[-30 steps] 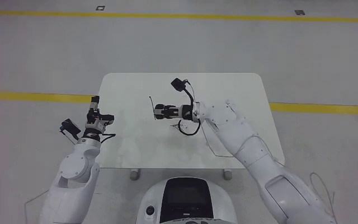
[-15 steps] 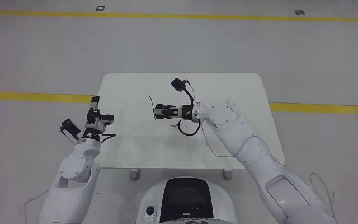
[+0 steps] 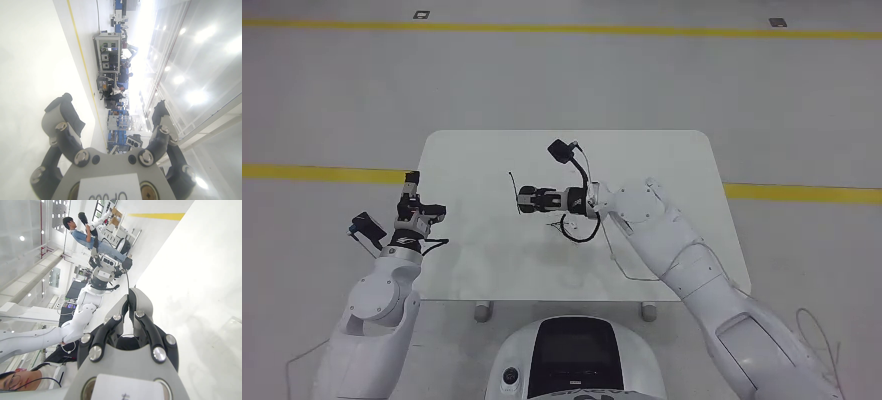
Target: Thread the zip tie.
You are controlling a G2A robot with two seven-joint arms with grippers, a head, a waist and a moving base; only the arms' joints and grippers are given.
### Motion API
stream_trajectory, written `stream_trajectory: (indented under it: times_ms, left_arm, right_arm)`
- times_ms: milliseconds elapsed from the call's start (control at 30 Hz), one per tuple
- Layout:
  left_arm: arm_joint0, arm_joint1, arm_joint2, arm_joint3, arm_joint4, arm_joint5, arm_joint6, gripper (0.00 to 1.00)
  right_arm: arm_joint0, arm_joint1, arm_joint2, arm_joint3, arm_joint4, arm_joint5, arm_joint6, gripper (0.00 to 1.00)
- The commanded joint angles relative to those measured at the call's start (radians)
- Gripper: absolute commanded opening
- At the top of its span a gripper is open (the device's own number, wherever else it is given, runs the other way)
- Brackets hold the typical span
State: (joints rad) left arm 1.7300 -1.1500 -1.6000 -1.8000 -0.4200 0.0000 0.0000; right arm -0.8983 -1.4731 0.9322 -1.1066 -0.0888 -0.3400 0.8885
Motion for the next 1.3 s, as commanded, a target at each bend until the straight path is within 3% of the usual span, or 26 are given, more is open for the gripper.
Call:
stream_trajectory:
  times_ms: [0, 100, 300, 700, 1033, 1267]
  left_arm:
    - [0.0, 0.0, 0.0, 0.0, 0.0, 0.0, 0.0, 1.0]
    - [0.0, 0.0, 0.0, 0.0, 0.0, 0.0, 0.0, 1.0]
    - [0.0, 0.0, 0.0, 0.0, 0.0, 0.0, 0.0, 1.0]
    - [0.0, 0.0, 0.0, 0.0, 0.0, 0.0, 0.0, 1.0]
    - [0.0, 0.0, 0.0, 0.0, 0.0, 0.0, 0.0, 1.0]
    - [0.0, 0.0, 0.0, 0.0, 0.0, 0.0, 0.0, 1.0]
  right_arm:
    - [-0.002, 0.0, 0.0, -0.002, -0.001, 0.002, -0.005, 0.0]
    - [-0.023, 0.0, 0.008, -0.045, 0.017, 0.066, -0.063, 0.0]
    - [-0.074, 0.002, 0.044, -0.133, 0.128, 0.285, -0.117, 0.0]
    - [-0.085, 0.005, 0.052, -0.153, 0.139, 0.294, -0.111, 0.0]
    - [-0.115, -0.008, 0.031, -0.173, 0.199, 0.409, -0.249, 0.0]
    - [-0.117, -0.01, 0.031, -0.175, 0.203, 0.414, -0.273, 0.0]
